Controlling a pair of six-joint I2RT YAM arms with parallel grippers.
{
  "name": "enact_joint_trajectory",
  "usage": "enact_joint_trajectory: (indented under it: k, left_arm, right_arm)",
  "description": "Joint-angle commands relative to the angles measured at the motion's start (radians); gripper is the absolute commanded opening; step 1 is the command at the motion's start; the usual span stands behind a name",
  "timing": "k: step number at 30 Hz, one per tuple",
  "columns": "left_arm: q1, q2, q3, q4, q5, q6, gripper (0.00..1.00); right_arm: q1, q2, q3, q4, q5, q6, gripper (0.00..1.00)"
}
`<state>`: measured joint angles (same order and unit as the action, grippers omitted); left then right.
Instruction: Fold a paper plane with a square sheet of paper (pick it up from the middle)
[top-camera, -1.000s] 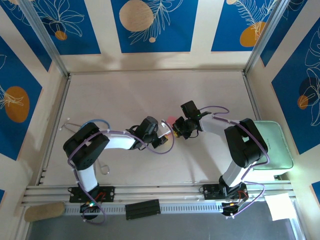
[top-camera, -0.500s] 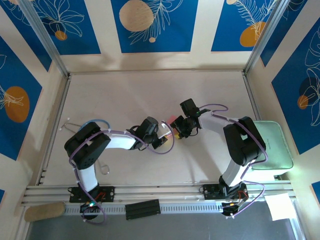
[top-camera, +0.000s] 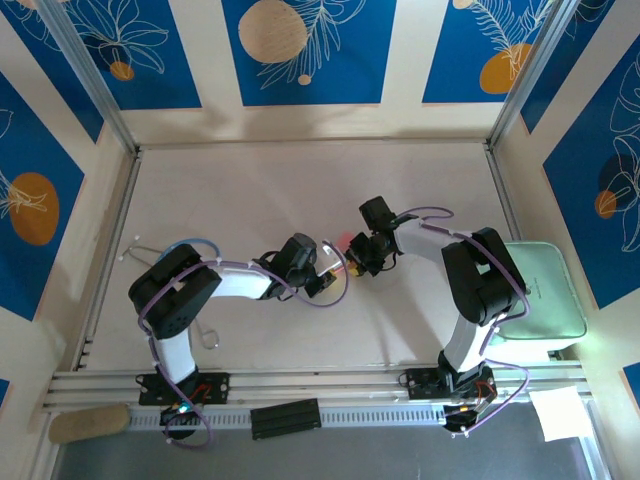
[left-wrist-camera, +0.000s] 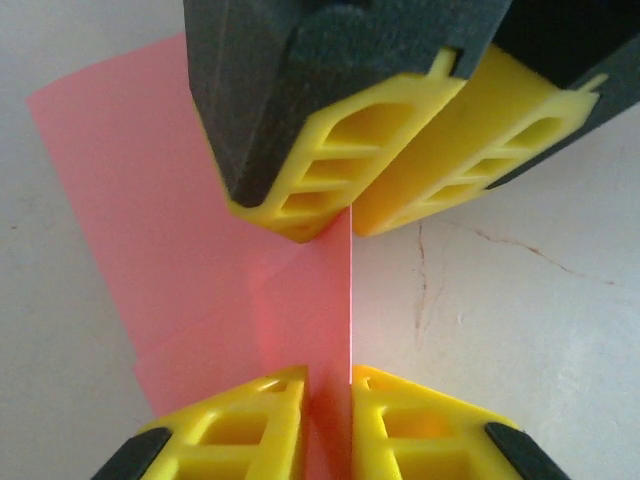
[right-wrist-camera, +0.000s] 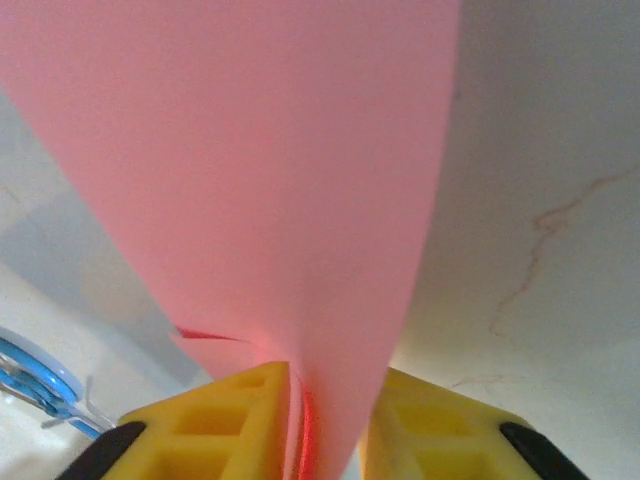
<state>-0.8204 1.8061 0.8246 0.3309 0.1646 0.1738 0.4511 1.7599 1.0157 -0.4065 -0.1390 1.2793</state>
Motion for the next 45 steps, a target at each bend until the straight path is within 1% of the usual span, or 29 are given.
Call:
enact_joint_trajectory:
  k: [1, 5, 8, 18, 23, 25, 28, 31, 37, 41, 45]
  left_arm:
    - [-0.003, -0.017, -0.019, 0.017, 0.017, 0.003, 0.21]
    - [-0.003, -0.028, -0.022, -0.008, -0.016, 0.027, 0.32]
    - [-0.004, -0.032, -0.025, -0.029, -0.035, 0.047, 0.34]
    - [-0.003, -0.027, -0.013, -0.062, -0.048, 0.081, 0.34]
    - [-0.003, -0.016, -0.008, -0.068, -0.043, 0.079, 0.26]
    - [-0.004, -0.014, -0.008, -0.071, -0.035, 0.077, 0.21]
    - [-0.003, -0.014, -0.004, -0.076, -0.024, 0.073, 0.18]
    - [-0.001, -0.014, -0.005, -0.074, -0.01, 0.058, 0.17]
    - [0.018, -0.016, -0.027, -0.037, 0.037, 0.0, 0.16]
    - [0.036, -0.014, -0.026, -0.039, 0.08, -0.05, 0.16]
    - [0.053, -0.012, 0.004, -0.087, 0.146, -0.112, 0.15]
  right_arm:
    - [-0.006, 0.012, 0.027, -0.034, -0.025, -0.011, 0.17]
    - [-0.007, 0.0, 0.027, -0.035, -0.024, -0.015, 0.13]
    - [-0.008, -0.007, 0.027, -0.034, -0.025, -0.017, 0.11]
    - [-0.012, -0.008, 0.027, -0.024, -0.048, -0.011, 0.09]
    - [-0.015, -0.011, 0.027, -0.017, -0.06, -0.011, 0.1]
    - [-0.018, -0.016, 0.027, -0.022, -0.062, -0.013, 0.15]
    - [-0.027, -0.027, 0.03, -0.036, -0.057, -0.026, 0.26]
    - [-0.041, -0.038, 0.037, -0.053, -0.055, -0.048, 0.36]
    - [-0.08, -0.078, 0.037, -0.08, -0.053, -0.108, 0.48]
    - [-0.11, -0.117, 0.033, -0.082, -0.049, -0.195, 0.53]
    - [-0.142, -0.173, -0.029, -0.006, -0.069, -0.266, 0.54]
